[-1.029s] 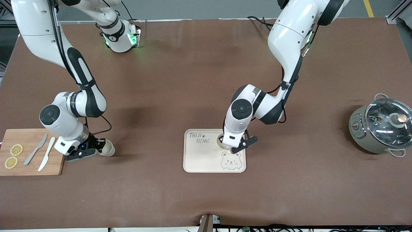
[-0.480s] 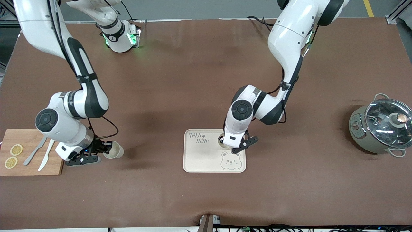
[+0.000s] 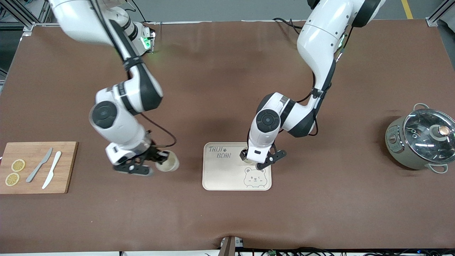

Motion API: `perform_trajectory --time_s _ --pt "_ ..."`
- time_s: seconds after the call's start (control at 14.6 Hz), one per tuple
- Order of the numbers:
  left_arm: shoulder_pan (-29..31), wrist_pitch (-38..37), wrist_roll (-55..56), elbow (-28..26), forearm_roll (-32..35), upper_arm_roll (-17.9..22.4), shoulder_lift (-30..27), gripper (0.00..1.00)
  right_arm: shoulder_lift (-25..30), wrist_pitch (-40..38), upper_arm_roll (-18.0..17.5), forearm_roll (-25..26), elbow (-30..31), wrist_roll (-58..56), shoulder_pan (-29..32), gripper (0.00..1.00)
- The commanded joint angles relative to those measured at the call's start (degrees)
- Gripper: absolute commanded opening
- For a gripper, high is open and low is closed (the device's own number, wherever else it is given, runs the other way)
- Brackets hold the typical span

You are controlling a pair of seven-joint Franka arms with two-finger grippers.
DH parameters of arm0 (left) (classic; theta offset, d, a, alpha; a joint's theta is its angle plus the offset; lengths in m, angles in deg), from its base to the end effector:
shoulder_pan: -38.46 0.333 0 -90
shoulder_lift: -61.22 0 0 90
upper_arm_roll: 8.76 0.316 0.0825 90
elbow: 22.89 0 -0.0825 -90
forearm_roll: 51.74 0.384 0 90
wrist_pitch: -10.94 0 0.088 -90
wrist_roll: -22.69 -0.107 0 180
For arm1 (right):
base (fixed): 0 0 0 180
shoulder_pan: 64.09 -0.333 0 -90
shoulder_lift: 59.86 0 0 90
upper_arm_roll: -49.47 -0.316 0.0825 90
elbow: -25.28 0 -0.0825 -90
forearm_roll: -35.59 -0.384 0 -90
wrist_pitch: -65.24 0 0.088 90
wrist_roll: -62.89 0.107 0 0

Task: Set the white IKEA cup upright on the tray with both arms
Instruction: 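Carry the cup with the right gripper toward the tray while the left gripper withdraws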

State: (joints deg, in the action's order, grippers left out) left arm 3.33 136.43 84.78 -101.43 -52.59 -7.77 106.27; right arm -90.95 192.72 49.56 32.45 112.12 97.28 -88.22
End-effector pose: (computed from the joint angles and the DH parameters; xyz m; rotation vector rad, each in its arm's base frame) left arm 0.6098 -0.4174 0.2502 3.0231 0.7574 0.0345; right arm 0.6534 0.2935 0.3632 -2.9984 0.3161 -0.1863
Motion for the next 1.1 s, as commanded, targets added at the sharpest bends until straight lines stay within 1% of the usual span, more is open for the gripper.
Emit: perform_trajectory --time_s 0.0,0.14,0.27,0.34,0.48,0.69,0.89,1.03 --pt "0.15 -6.1 0.58 -0.31 -0.99 -0.11 -4.52 1.0 -5.46 -0.03 0.69 0.41 -6.67 9.18 -4.33 0.0" --pt "0.59 -9.89 0.4 -0.31 -2.65 0.06 -7.95 1.0 -7.84 0.14 0.87 0.59 -9.31 12.97 -6.53 0.0" --pt "1.99 -10.96 -0.38 -0.31 -2.57 0.41 -10.15 1.0 -9.16 1.98 0.87 0.76 -10.02 14.57 -7.24 0.0" --pt "3.83 -10.96 -2.3 -0.31 -2.22 0.5 -10.59 1.0 -9.69 3.38 0.87 0.76 -10.02 15.09 -7.42 0.0" --pt "8.57 -11.05 -10.98 -0.48 -2.92 0.41 -12.26 1.0 -11.18 5.49 0.87 0.76 -10.02 16.32 -8.29 0.0" --pt "16.04 -11.14 -20.92 -0.48 -2.66 0.41 -12.53 1.0 -13.73 9.19 1.13 2.07 -10.02 17.47 -9.53 0.0" --pt "22.72 -11.14 -28.66 -0.39 -2.4 0.24 -12.71 1.0 -15.14 10.86 1.13 2.43 -10.02 18.7 -10.49 0.0" --pt "25.98 -11.14 -33.15 -0.39 -2.39 0.41 -13.58 1.0 -16.02 12.27 1.13 2.61 -9.93 18.88 -10.93 0.0"
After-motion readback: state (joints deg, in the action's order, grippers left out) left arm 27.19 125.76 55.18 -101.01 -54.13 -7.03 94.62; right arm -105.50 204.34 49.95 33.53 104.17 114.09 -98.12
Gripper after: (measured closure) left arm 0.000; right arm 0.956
